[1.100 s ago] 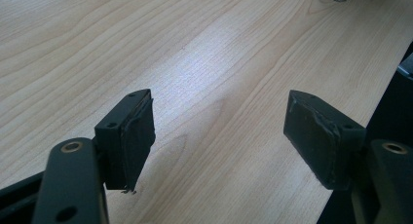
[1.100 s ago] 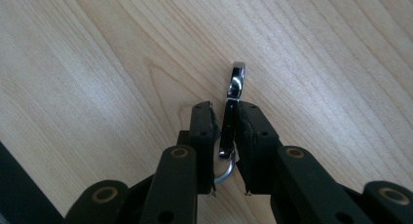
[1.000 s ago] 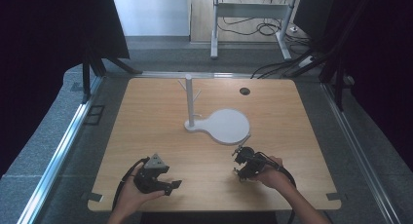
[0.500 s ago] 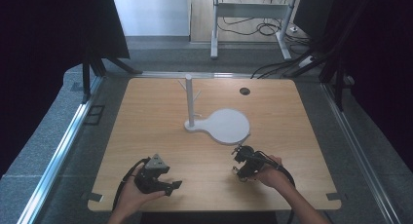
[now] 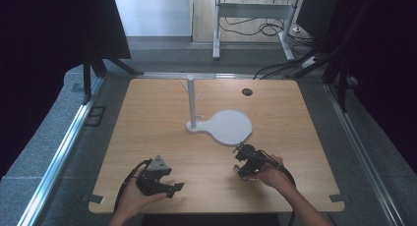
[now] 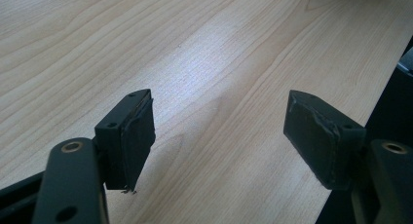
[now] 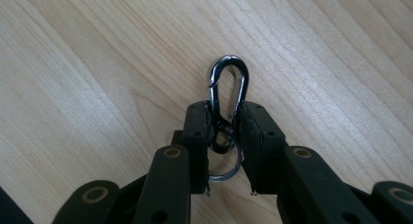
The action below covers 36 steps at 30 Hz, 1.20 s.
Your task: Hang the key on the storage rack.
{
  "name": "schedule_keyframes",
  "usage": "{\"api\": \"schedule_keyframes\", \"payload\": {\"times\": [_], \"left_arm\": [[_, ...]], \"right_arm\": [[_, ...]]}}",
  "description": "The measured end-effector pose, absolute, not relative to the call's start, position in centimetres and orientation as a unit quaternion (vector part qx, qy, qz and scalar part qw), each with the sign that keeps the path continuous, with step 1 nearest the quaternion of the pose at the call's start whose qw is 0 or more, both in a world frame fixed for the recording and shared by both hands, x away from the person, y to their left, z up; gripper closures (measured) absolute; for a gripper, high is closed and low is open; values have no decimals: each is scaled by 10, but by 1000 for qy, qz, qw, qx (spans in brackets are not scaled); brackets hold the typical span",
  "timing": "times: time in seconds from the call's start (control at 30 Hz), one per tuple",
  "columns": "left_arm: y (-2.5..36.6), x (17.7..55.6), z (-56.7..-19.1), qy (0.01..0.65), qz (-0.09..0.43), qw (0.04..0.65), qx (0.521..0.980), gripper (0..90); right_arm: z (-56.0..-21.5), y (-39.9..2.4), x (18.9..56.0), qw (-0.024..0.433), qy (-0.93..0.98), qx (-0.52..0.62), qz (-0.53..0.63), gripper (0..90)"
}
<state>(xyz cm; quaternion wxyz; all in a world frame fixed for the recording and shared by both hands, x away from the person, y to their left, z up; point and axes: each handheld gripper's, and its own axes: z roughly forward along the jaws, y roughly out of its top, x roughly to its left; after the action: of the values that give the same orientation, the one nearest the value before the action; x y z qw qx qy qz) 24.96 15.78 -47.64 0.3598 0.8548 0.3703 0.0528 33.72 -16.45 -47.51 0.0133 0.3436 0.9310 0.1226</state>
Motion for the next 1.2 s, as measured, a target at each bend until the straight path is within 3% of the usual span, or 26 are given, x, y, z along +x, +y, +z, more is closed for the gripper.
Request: {"api": "schedule_keyframes", "payload": {"times": [0.13,1.2], "left_arm": [[157,250,-477,369,52,359,856,275],[155,249,-478,367,51,356,858,275]], "right_arm": [[-470,-168,338,22,925,352,140,813],[-463,-174,348,43,919,366,136,847]]}}
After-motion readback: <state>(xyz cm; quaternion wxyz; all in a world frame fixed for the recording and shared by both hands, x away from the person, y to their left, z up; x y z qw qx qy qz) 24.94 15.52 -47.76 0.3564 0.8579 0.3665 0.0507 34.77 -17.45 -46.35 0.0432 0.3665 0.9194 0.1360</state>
